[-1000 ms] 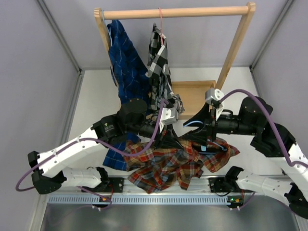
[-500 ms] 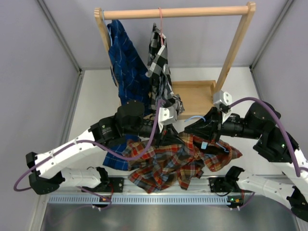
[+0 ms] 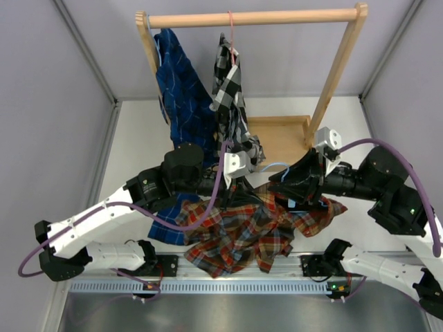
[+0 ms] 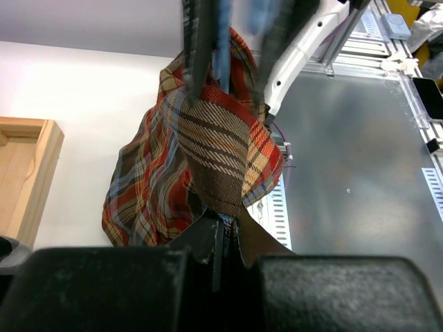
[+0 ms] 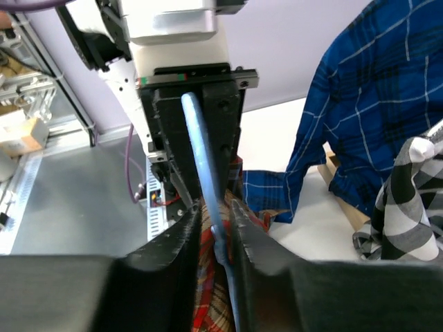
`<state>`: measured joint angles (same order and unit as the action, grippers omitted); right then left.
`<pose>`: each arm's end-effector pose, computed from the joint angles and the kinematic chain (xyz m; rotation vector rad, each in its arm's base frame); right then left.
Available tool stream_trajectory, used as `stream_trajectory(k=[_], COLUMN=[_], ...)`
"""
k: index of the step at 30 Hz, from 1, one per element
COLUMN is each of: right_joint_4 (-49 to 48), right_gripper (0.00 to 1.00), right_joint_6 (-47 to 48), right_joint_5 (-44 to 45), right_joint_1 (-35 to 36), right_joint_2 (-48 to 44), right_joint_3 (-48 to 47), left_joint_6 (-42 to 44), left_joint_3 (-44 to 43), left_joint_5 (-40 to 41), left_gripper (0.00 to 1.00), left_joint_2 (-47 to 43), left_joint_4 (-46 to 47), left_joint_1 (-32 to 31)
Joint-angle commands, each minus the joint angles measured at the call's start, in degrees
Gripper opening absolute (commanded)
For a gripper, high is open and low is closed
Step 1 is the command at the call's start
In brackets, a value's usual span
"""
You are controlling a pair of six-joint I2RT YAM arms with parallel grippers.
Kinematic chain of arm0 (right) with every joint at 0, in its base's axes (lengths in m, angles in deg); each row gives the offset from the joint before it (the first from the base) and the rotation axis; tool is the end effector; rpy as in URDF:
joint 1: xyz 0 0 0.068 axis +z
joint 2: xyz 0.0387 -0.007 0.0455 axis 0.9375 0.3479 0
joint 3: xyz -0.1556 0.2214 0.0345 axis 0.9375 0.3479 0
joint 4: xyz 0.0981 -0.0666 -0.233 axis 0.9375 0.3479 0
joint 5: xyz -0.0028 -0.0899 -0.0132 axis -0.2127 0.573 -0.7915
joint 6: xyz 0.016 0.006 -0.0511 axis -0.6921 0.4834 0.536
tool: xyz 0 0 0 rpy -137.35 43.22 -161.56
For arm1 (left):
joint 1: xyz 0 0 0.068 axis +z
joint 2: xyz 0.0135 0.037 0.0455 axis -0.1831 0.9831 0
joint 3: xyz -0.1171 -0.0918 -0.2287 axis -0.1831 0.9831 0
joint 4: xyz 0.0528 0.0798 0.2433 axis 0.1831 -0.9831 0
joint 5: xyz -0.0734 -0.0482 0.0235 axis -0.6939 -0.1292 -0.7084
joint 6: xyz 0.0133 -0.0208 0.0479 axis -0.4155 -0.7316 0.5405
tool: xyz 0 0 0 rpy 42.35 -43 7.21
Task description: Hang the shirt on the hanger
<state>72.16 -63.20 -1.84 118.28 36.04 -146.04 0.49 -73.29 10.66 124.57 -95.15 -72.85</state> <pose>0.0653 0.1014 0.4661 -0.9995 1.3695 1.1609 0.0965 -0.2215 0.4316 1.2863 1.4326 -1.2449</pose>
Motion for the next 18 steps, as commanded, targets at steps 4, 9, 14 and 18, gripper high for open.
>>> stream_trajectory(k=[4,9,14,18], right_joint_4=[-3.1,-3.1,-2.8,-1.3], right_gripper=[0.01,0.0,0.0,0.0], right_joint_6=[-0.8,-0.8,-0.8,-2.6], right_joint_5=[-1.1,0.8,8.4,21.8], right_joint_1=[0.8,0.8,0.8,0.8], right_joint_2=[-0.5,0.3,-1.7,-3.3], right_joint_3=[-2.8,-3.1,-3.2,-3.9], left_joint_6=[0.8,0.9,0.9,-2.2], left_joint_3=[-0.1,0.4,-0.1,3.4], left_joint_5=[-1.3,1.5,22.5,42.4], left_gripper=[0.0,0.0,0.98,0.98], left_joint_2=[-0.8,-1.0,-4.5,-13.5], left_joint_4=[2.8,2.5,-1.0,-3.4], left_joint_1=[0.5,0.5,0.5,0.5])
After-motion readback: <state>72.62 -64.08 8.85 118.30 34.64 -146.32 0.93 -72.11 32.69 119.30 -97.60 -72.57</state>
